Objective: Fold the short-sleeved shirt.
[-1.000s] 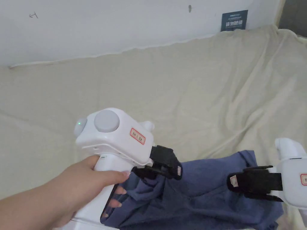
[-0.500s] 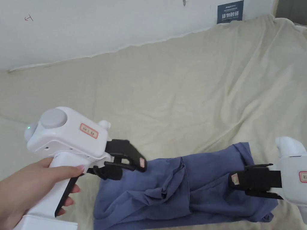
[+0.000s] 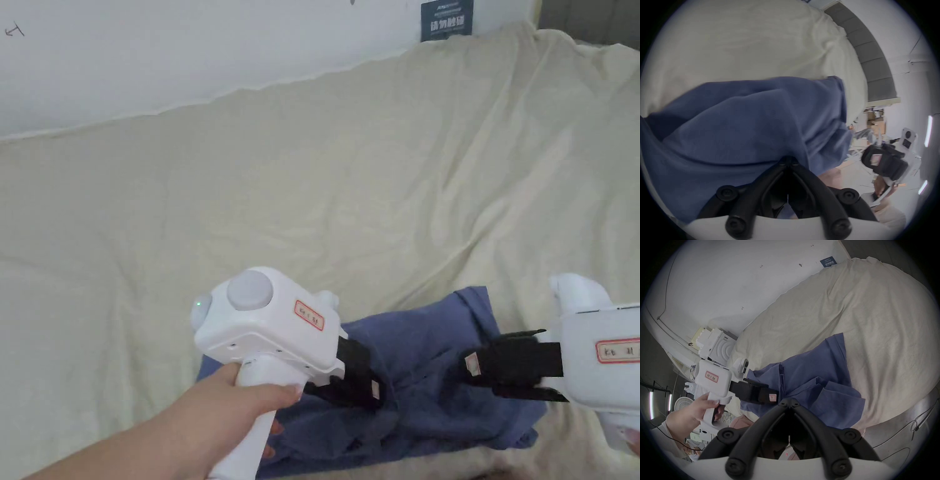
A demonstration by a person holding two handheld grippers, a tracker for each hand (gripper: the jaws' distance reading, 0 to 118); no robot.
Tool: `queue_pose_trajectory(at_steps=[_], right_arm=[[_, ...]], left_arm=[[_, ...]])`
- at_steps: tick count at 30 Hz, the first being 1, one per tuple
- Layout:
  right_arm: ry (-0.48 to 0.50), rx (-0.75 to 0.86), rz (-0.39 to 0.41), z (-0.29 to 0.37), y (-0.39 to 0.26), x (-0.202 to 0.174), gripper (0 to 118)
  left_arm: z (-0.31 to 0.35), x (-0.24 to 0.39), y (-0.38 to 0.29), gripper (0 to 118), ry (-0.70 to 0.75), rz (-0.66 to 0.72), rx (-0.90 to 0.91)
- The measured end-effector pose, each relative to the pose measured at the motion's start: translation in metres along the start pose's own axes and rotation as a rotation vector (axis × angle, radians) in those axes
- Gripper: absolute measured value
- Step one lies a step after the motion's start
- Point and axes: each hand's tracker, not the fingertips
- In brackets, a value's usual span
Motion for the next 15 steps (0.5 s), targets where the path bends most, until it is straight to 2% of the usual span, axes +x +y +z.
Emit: queue_pose_trajectory(at_steps=[4, 7, 9, 15], right_arm=[[0.008, 0.008, -0.006, 0.002, 0.005, -0.004, 0], [0.016, 0.014, 0.002, 0.004, 0.008, -0.010, 0], [0.014, 0.013, 0.013, 0.004, 0.009, -0.014, 0], [0.014, -0.009, 0.031, -0.007, 0.009, -0.027, 0]], left_arm=[[0.017, 0.004, -0.007, 0, -0.268, 0.009, 0.063], [0.057, -0.010, -0.020, 0, -0.340, 0.027, 0.161], [0.091, -0.031, -0.028, 0, -0.358, 0.074, 0.238], [0.172, -0.093, -0.066, 1, -0.191, 0.112, 0.400]])
